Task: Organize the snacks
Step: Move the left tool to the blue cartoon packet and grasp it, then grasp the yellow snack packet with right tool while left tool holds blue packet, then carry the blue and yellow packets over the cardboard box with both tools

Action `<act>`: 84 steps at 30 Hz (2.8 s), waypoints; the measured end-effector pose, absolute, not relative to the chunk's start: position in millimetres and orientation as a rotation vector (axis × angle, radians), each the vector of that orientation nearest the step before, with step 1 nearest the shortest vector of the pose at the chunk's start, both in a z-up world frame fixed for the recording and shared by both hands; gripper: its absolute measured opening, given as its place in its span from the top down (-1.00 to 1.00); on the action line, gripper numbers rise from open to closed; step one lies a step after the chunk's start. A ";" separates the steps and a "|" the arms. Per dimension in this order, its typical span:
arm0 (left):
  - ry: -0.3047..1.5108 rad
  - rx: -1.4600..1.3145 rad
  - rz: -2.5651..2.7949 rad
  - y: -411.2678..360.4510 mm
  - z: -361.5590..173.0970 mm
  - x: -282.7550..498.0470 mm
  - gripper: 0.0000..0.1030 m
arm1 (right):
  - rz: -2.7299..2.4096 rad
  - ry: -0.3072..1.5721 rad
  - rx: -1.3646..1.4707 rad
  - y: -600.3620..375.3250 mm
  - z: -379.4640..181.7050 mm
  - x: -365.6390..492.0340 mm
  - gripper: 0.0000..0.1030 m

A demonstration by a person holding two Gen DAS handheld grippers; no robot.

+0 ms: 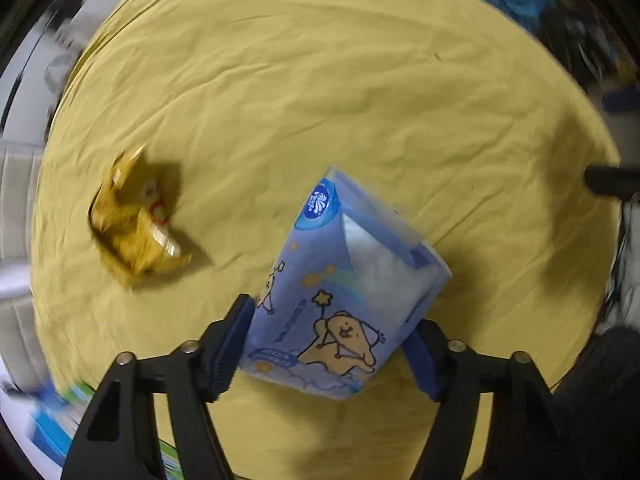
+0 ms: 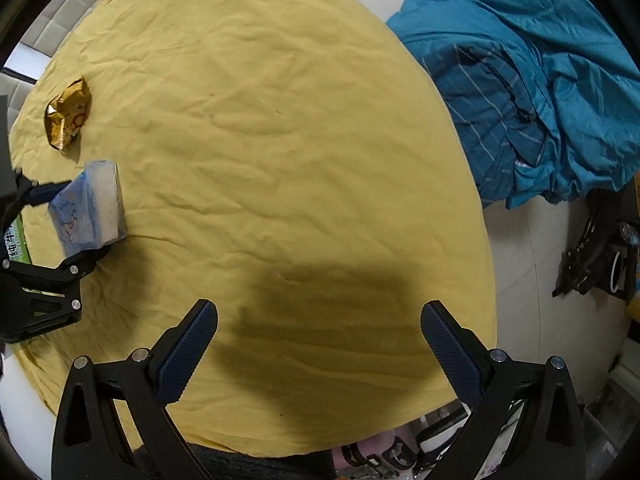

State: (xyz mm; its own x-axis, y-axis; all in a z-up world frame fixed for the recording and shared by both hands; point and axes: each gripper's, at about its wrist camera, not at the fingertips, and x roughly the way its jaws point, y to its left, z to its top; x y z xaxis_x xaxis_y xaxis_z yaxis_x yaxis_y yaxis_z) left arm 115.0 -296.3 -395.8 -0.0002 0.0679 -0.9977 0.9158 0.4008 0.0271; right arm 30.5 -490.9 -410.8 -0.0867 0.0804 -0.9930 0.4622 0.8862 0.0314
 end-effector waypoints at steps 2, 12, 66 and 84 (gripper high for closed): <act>1.455 0.817 -0.793 -279.7 -389.2 119.7 -0.23 | -0.317 1.634 0.421 -485.9 -407.5 38.5 -1.00; 1.647 0.056 -0.369 -148.6 -388.4 145.3 -0.14 | -0.150 1.570 0.390 -441.3 -390.9 125.5 -1.00; 1.757 -0.131 -0.143 -142.7 -426.5 186.0 -0.36 | -0.187 1.616 0.470 -443.9 -420.9 200.1 -0.05; 1.767 -0.048 -0.149 -195.1 -448.6 185.5 -0.93 | -0.090 1.686 0.277 -403.8 -427.9 173.0 -0.02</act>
